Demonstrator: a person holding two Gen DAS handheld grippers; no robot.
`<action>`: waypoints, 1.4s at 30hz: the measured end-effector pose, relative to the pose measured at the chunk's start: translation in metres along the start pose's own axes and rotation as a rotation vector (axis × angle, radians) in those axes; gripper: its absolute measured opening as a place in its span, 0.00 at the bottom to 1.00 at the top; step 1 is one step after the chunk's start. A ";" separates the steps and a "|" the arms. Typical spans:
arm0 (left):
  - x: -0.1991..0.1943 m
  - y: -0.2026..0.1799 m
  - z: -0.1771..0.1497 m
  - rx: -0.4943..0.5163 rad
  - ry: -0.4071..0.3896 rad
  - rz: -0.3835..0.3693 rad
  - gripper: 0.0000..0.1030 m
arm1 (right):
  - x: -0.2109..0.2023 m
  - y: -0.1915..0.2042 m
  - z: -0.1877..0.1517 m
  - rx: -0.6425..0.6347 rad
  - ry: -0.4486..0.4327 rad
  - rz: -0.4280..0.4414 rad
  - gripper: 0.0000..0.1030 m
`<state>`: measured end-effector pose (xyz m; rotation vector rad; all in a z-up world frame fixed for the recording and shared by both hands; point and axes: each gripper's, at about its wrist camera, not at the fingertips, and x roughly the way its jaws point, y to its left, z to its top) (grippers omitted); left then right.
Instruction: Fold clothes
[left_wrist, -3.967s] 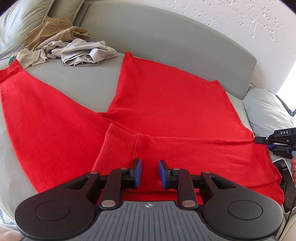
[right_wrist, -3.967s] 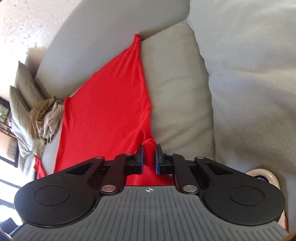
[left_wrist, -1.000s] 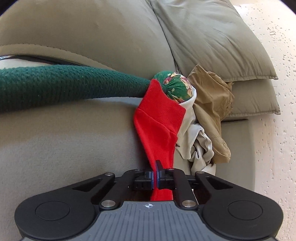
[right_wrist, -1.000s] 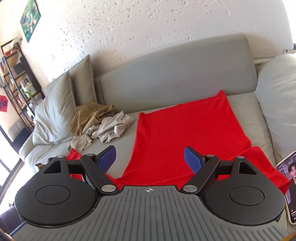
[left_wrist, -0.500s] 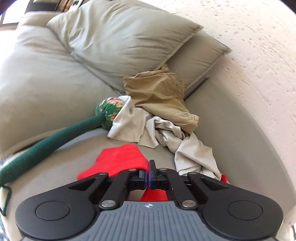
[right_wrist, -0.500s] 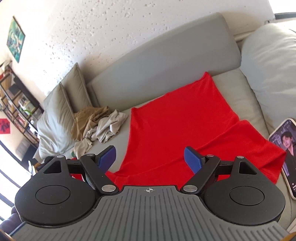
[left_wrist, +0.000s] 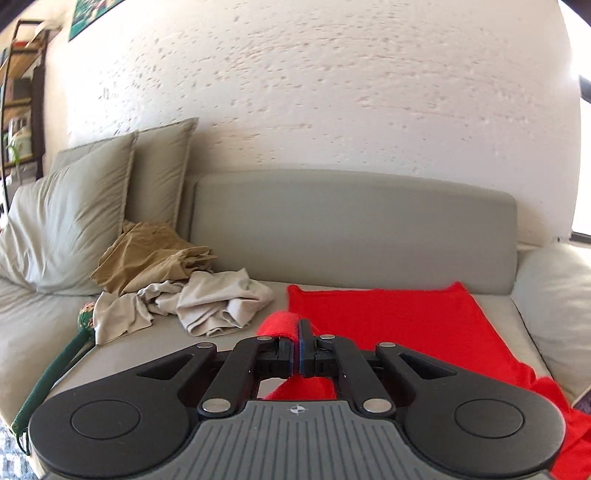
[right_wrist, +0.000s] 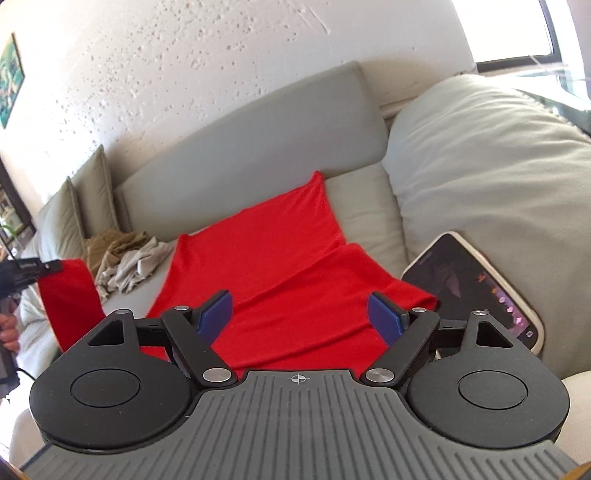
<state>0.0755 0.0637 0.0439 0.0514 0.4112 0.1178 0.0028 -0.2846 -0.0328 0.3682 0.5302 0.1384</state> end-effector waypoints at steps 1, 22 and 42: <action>-0.004 -0.020 -0.005 0.030 0.000 0.003 0.01 | -0.001 -0.001 -0.006 -0.028 -0.024 0.000 0.81; -0.021 -0.195 -0.103 0.661 0.221 -0.091 0.73 | -0.002 -0.028 -0.017 0.020 -0.047 0.000 0.81; 0.023 0.044 -0.123 -0.425 0.378 -0.201 0.05 | 0.055 0.125 -0.015 -0.264 0.194 0.166 0.46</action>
